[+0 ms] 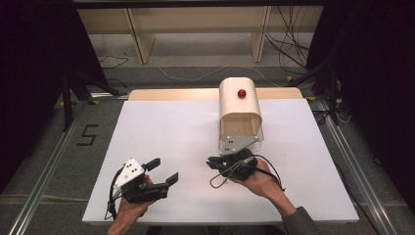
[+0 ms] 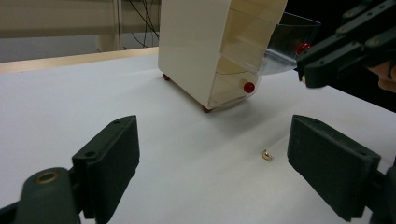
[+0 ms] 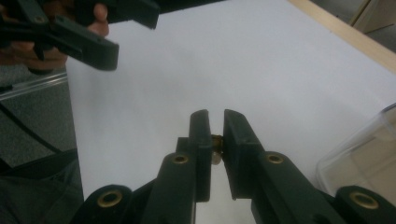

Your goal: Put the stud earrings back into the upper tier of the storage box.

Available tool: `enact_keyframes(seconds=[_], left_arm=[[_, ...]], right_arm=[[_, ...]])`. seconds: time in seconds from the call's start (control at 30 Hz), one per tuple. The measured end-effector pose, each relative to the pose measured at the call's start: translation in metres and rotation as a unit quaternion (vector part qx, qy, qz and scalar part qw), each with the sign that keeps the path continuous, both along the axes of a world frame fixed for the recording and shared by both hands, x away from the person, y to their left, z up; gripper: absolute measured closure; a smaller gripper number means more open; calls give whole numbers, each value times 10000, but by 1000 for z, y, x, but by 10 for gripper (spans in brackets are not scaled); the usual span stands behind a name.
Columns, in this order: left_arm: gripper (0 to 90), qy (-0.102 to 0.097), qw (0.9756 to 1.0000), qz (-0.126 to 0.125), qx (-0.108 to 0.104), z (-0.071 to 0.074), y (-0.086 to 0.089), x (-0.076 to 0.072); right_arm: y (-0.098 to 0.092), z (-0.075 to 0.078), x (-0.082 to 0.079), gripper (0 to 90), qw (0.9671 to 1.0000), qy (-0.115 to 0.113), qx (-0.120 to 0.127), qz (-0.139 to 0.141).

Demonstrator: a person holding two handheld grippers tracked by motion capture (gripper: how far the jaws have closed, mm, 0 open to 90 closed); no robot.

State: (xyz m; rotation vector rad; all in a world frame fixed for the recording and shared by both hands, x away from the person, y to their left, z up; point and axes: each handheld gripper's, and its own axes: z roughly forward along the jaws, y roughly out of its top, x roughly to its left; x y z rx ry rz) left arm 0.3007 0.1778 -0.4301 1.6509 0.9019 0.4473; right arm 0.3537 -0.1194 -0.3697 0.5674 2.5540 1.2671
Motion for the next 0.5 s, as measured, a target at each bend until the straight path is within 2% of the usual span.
enact_keyframes(seconds=[0.5], left_arm=[[164,2,10000,15,-12,0,0,0]], right_arm=[[-19,34,10,823,9979,-276,506,-286]])
